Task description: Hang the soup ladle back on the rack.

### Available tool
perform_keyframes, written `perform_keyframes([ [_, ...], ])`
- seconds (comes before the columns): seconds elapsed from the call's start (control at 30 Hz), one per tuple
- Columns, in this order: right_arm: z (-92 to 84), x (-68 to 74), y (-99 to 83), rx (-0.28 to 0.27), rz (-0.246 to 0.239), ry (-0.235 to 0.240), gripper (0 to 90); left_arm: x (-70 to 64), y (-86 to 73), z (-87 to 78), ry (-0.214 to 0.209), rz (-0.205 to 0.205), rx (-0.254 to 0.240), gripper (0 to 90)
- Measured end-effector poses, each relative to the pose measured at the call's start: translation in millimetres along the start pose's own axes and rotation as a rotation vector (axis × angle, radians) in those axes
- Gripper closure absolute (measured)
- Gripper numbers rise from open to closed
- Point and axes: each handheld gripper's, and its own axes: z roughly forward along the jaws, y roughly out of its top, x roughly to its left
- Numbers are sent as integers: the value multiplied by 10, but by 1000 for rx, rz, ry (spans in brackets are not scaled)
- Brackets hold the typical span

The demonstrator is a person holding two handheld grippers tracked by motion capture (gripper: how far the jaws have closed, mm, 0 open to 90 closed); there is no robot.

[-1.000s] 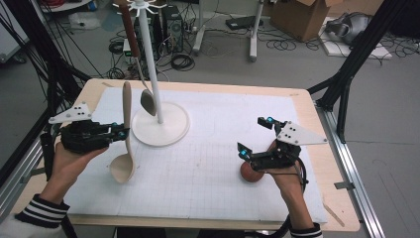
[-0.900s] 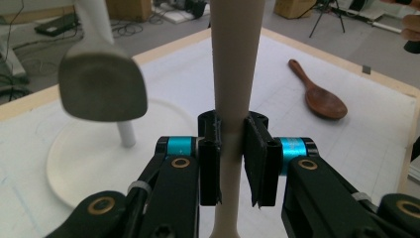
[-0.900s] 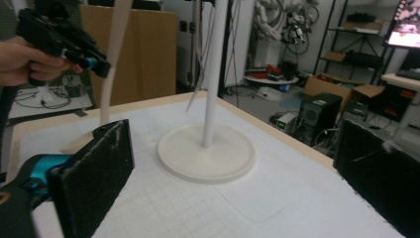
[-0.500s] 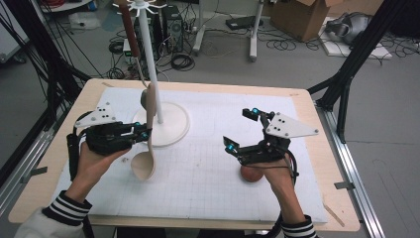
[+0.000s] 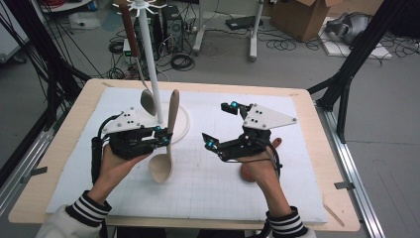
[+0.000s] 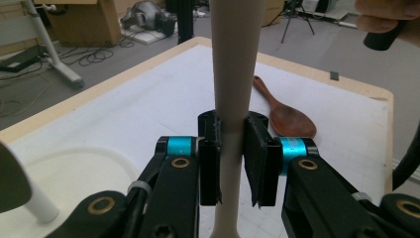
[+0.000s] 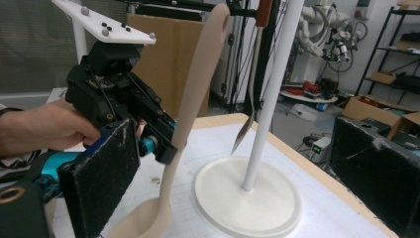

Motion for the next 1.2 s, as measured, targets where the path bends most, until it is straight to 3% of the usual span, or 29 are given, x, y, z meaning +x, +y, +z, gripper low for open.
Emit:
perform_keyframes([
  [0.4,166,-143,-28,-6,60,85,51,-75,35,157,-96,36,-21,772],
  [0.6,247,-156,-25,0,49,172,63,-72,23,215,-155,41,-34,772],
  [0.73,299,-194,-15,7,50,233,159,-79,16,246,-183,56,-37,772],
  [0.97,383,-212,-24,21,59,296,202,-70,5,286,-195,58,-40,772],
  [1.2,408,-181,-6,9,61,287,330,-86,5,300,-181,61,-42,771],
])
